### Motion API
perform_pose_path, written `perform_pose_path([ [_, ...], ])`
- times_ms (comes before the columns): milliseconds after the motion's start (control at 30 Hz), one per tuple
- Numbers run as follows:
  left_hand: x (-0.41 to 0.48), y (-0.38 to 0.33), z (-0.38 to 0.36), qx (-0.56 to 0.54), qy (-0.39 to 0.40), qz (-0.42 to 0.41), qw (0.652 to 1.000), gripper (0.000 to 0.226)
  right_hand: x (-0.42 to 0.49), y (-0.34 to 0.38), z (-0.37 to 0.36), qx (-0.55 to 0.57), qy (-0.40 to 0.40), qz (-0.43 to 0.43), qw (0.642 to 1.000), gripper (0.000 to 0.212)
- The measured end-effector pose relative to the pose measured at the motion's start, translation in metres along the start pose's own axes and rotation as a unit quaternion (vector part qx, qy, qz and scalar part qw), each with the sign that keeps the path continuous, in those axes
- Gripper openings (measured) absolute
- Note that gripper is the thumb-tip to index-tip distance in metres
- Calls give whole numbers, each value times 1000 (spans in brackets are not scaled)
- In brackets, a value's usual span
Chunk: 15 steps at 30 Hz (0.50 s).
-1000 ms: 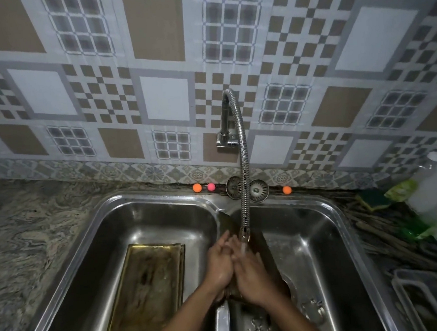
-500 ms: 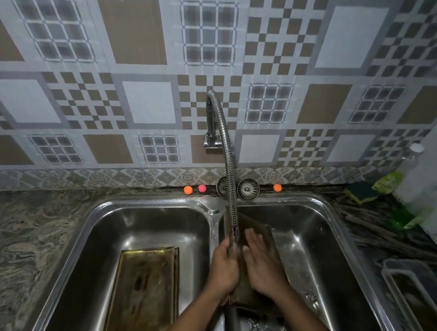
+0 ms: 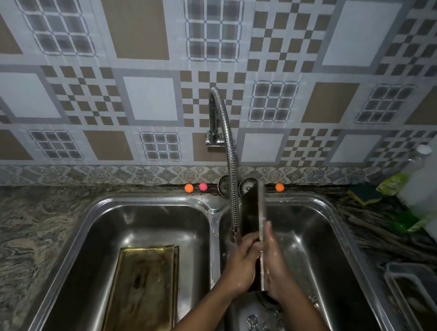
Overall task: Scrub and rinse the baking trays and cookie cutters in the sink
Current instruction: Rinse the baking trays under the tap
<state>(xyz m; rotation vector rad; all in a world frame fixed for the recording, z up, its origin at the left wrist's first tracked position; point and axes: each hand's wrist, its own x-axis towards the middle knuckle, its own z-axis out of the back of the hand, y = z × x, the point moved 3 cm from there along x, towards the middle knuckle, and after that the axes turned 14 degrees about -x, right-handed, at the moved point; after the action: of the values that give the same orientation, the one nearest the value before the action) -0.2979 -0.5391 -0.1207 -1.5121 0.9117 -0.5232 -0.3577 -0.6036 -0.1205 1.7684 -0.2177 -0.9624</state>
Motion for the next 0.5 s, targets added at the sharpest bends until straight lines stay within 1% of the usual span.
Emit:
perform_pose_path([
  [33, -2, 0, -7, 41, 48, -13, 998, 34, -5, -2, 10, 37, -12, -10, 999, 57],
  [100, -1, 4, -17, 112, 131, -43, 984, 38, -13, 0, 36, 7, -73, 22, 997, 34],
  [133, 2, 8, -18, 153, 141, -59, 976, 37, -13, -1, 51, -13, -113, 52, 992, 26],
  [167, 5, 10, -18, 193, 122, -85, 970, 36, -11, -2, 64, -30, -146, 78, 986, 21],
  [233, 10, 14, -10, 245, 22, -127, 961, 31, -8, -5, 92, -71, -187, 111, 974, 20],
  [267, 12, 17, -5, 250, -32, -127, 959, 28, -7, -8, 105, -95, -210, 122, 965, 22],
  [300, 15, 19, 0, 256, -68, -120, 957, 25, -8, -8, 116, -121, -235, 137, 955, 26],
  [333, 19, 23, 3, 250, -79, -115, 958, 24, -8, -7, 126, -154, -261, 152, 941, 32],
  [367, 22, 25, 1, 229, -62, -108, 965, 25, -6, -7, 135, -183, -285, 159, 928, 35],
  [400, 26, 26, -1, 207, -34, -100, 973, 29, -3, -8, 141, -200, -302, 161, 918, 29],
  [433, 30, 28, -2, 197, -15, -95, 976, 34, -2, -8, 143, -216, -308, 169, 911, 19],
  [467, 32, 31, -1, 199, -19, -104, 974, 36, 3, -10, 146, -235, -309, 174, 905, 11],
  [500, 35, 36, 1, 210, -39, -116, 970, 37, 9, -14, 148, -259, -309, 177, 898, 9],
])
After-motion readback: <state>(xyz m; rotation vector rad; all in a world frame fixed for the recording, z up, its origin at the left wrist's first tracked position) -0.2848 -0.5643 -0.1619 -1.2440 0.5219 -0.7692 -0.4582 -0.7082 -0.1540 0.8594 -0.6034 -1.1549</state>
